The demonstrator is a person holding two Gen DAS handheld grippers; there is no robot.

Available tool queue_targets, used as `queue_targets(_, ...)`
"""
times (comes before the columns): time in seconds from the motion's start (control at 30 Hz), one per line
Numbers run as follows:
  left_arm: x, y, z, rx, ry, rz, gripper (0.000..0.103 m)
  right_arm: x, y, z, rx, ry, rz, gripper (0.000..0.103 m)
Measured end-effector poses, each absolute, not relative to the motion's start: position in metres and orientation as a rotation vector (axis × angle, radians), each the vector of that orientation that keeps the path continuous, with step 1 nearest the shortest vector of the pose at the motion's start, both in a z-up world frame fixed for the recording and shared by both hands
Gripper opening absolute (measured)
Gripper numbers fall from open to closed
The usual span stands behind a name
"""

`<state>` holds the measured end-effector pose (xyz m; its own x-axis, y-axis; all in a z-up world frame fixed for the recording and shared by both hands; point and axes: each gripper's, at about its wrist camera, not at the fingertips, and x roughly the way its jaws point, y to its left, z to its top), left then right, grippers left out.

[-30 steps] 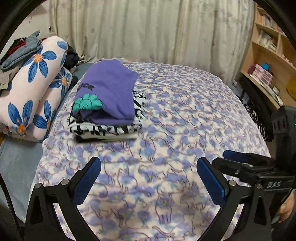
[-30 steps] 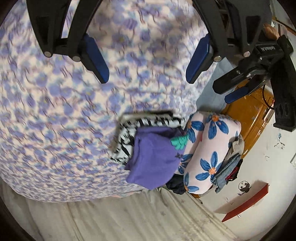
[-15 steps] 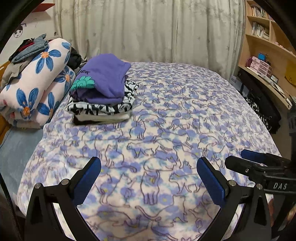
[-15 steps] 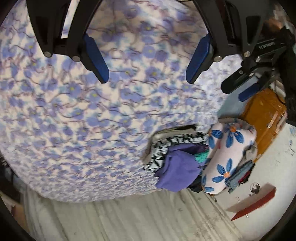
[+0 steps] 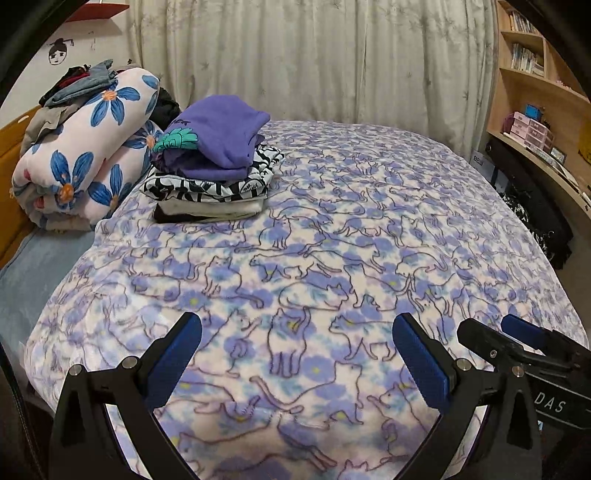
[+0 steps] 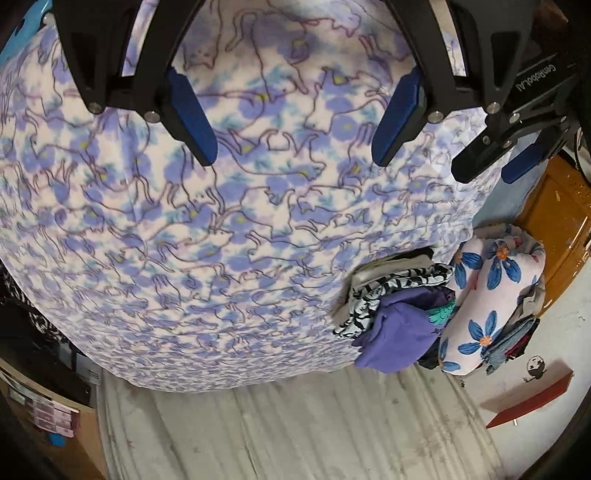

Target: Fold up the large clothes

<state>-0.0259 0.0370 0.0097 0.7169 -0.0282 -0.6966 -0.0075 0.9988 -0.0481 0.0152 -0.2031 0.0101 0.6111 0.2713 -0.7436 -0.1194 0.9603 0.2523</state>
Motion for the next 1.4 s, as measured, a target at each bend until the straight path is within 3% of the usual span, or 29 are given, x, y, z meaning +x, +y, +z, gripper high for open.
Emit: queue_targets(1.4,-0.019,0.019,-0.022,-0.04,0.855,-0.026,0.102,0.008,-0.221,-0.004,0.172,0.893,0.139,0.086)
